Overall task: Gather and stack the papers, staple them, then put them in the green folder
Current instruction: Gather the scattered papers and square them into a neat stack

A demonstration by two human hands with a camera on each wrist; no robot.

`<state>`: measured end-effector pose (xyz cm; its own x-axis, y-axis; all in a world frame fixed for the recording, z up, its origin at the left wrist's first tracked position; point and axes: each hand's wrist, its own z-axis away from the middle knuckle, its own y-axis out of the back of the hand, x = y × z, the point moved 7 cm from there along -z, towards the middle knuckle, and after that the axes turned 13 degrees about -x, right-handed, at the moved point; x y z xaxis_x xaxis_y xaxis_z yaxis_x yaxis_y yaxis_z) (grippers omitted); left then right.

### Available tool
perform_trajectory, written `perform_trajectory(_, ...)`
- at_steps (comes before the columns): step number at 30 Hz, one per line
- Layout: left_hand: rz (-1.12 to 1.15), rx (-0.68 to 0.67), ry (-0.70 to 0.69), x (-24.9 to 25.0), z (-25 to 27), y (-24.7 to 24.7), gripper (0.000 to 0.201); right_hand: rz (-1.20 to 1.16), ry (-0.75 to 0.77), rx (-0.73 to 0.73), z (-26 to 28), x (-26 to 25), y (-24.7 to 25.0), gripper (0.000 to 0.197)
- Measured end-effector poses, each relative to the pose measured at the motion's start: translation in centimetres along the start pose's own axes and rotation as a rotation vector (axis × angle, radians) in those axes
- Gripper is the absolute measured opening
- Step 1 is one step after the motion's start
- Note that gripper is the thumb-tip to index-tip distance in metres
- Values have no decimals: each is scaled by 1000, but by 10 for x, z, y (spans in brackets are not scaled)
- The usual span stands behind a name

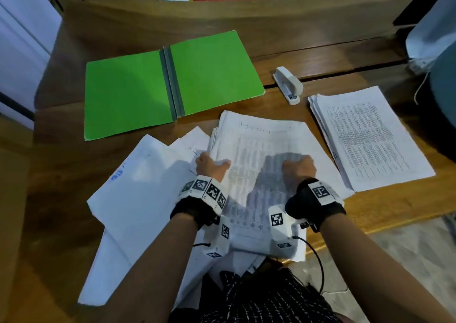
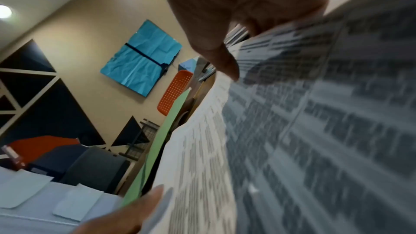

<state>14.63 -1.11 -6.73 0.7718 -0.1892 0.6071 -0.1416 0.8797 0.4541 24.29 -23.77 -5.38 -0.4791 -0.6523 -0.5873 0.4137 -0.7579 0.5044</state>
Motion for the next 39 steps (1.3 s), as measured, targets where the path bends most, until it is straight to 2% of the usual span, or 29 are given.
perform_trajectory(2,63,-17,-17,-2,-2,-2,58,32,116,-117,7,-13,-10,10)
perform_trajectory(3,105,-28,-23,-3,-2,-1,55,59,199,-153,12,-22,-11,6)
perform_trajectory(5,203,-60,-17,-9,-6,2,53,104,380,-185,27,-45,-8,10)
perform_trajectory(7,337,-94,-33,-9,-6,11,49,59,551,-220,51,-70,0,4)
perform_trajectory(8,420,-126,-61,-4,-1,15,46,10,623,-226,64,-79,8,11)
perform_trajectory(9,513,-151,-126,5,5,20,45,-49,693,-222,76,-89,17,16)
perform_trajectory(11,668,-141,-322,32,23,38,49,-149,829,-183,97,-106,39,13)
perform_trajectory(12,678,-92,-411,46,35,50,46,-200,896,-152,107,-113,51,9)
perform_trajectory(14,648,-13,-615,76,60,76,33,-327,1017,-97,128,-126,72,14)
perform_trajectory(17,643,-51,-840,105,97,97,22,-529,1131,-19,147,-130,92,29)
perform_trajectory(20,587,-67,-889,110,109,101,45,-591,1173,3,147,-124,93,55)
perform_trajectory(22,568,-42,-909,113,117,104,53,-548,1192,81,150,-120,92,61)
perform_trajectory(26,482,151,-974,128,136,113,15,-447,1256,239,165,-122,93,60)
perform_trajectory(29,416,302,-1003,136,145,116,11,-154,1211,413,170,-128,91,40)
perform_trajectory(31,425,383,-964,130,139,119,14,-119,1184,426,167,-127,90,35)
perform_trajectory(32,468,371,-941,126,132,118,14,-180,1170,391,164,-124,89,32)
perform_trajectory(33,516,313,-917,121,122,114,8,-280,1149,336,159,-120,88,31)
perform_trajectory(34,540,242,-883,118,113,107,10,-372,1120,282,150,-115,86,31)
perform_trajectory(36,447,138,-792,108,100,87,40,-465,1024,193,128,-102,75,24)
perform_trajectory(37,381,97,-742,102,93,76,45,-462,975,166,120,-97,67,20)
perform_trajectory(39,287,41,-625,87,79,56,44,-442,908,109,105,-87,50,24)
